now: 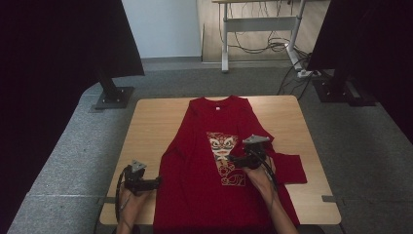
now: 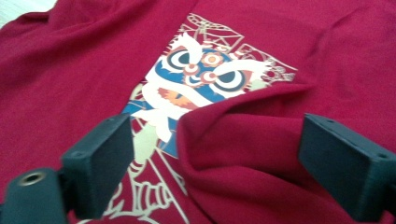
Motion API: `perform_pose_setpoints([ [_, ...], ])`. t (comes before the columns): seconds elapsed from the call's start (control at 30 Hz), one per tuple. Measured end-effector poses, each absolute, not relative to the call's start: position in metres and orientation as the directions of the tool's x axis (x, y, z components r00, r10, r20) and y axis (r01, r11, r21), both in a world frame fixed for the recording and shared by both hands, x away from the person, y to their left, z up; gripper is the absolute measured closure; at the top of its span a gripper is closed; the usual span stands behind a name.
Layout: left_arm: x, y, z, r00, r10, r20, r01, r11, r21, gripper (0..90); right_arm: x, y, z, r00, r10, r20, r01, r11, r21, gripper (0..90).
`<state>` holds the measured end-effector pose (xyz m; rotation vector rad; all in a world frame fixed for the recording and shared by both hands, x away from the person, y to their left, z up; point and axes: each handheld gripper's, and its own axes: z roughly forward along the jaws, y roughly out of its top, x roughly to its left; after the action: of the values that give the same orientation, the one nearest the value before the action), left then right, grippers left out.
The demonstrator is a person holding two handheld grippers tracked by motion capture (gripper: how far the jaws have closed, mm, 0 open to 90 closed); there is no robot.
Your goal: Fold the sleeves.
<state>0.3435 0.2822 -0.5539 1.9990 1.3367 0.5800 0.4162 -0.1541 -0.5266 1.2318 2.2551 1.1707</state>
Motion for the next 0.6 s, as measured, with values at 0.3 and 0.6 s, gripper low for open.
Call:
perform_pose_setpoints([
  [0.3, 0.344, 0.282, -0.554, 0.381, 0.924, 0.004, 0.634, -0.264, 0.727, 6.8, 0.413, -0.176, -0.519, -0.550, 0.830, 0.096, 0.567, 0.286, 0.773, 3.0],
  [0.6, 0.344, 0.282, -0.554, 0.381, 0.925, 0.004, 0.634, -0.264, 0.727, 6.8, 0.408, -0.203, -0.509, -0.520, 0.850, 0.085, 0.545, 0.253, 0.799, 8.2],
])
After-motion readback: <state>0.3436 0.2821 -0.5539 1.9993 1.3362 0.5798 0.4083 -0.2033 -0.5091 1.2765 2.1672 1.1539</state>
